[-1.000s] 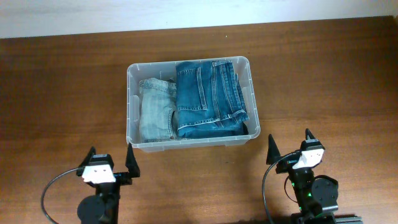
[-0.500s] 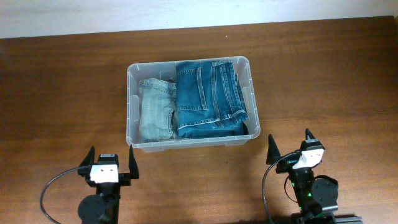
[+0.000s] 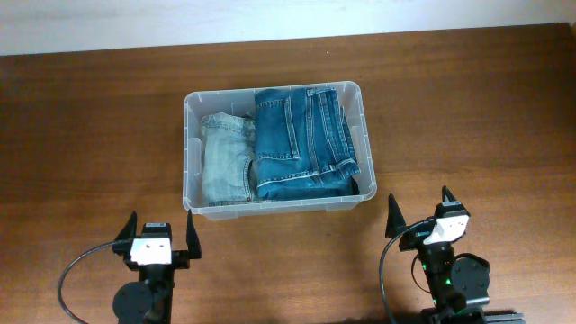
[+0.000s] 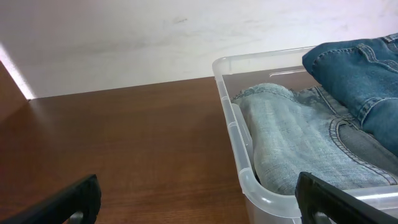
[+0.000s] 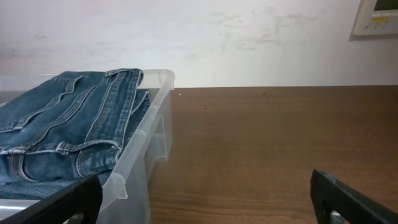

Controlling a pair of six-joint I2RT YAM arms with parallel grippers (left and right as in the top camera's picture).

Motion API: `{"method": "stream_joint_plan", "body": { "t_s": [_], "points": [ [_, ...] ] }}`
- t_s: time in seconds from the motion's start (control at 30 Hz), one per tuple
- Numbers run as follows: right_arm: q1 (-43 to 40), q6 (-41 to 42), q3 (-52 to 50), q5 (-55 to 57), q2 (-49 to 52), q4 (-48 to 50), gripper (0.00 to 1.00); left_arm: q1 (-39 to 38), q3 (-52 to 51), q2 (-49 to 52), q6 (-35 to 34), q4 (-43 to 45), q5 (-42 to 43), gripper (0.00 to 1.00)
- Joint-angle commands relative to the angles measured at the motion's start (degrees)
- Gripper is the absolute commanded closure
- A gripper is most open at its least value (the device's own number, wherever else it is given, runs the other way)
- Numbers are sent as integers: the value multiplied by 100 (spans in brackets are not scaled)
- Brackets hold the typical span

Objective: Pack container

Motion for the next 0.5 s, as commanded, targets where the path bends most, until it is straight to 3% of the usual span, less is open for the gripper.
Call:
{"method": "stream_joint_plan", "body": {
  "t_s": [0.0,0.47],
  "points": [
    [-42,26,-42,50,-48,-15,2,-33,-81,-59,92,2,39,0],
    [-42,26,-42,50,-48,-15,2,-33,-83,-59,92,2,39,1]
  ]
}}
